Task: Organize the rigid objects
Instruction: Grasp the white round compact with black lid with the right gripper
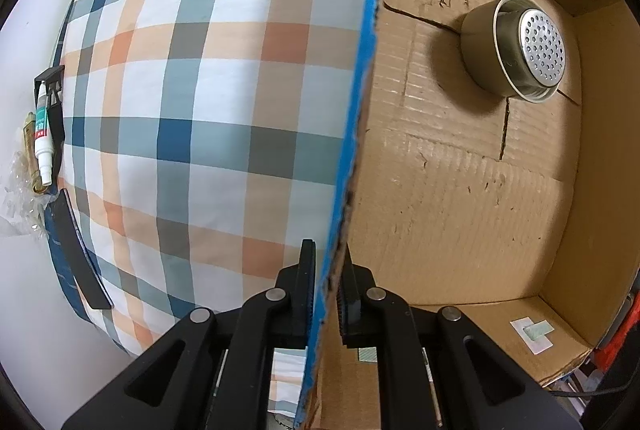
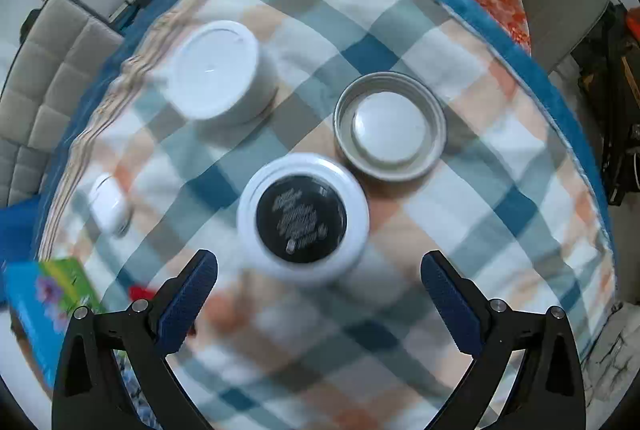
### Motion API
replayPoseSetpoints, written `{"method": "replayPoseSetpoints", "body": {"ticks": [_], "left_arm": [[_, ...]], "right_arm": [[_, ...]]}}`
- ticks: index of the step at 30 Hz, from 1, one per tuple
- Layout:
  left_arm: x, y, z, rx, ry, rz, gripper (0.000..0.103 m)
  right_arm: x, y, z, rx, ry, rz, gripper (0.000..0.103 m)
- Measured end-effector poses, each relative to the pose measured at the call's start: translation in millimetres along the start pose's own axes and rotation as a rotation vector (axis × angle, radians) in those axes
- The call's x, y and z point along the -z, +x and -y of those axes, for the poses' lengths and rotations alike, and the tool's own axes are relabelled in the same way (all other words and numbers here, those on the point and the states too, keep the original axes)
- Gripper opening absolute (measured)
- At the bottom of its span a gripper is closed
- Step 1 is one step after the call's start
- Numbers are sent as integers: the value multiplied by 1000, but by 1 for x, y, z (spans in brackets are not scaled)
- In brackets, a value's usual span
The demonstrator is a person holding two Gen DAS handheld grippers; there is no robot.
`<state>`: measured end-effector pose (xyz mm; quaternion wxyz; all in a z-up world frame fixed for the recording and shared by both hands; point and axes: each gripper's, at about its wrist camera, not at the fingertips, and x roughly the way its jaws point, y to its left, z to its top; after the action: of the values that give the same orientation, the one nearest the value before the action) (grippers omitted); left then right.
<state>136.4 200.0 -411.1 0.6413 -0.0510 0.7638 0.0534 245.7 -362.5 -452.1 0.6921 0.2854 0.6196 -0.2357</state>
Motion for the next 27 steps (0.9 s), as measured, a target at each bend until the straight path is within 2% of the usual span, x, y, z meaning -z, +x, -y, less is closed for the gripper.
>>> {"method": "replayPoseSetpoints", "body": {"ticks": [2,5,8,15,19,23,27], "left_arm": [[-1,1,0,0,-5,0,8],[-1,2,0,-1,-9,-1,8],[-1,3,0,-1,-11,0,8],[-1,3,1,-5,-6,3,8],[0,2,4,-10,-1,5,8],[1,2,6,-12,4,7,8],[2,2,9,-14,9,10,8]], "right_arm": [[-6,11,0,-9,23,-3,100],[-13,27,-2,-39,48,-32,83],[-18,34,-7,-12,33,-38,78],[-9,27,-28,4,-64,-70,78],[12,19,-43,9,-135,-88,78],[34,-3,-68,-22,-210,-80,78],[53,-35,-96,-93,-266,-65,78]]}}
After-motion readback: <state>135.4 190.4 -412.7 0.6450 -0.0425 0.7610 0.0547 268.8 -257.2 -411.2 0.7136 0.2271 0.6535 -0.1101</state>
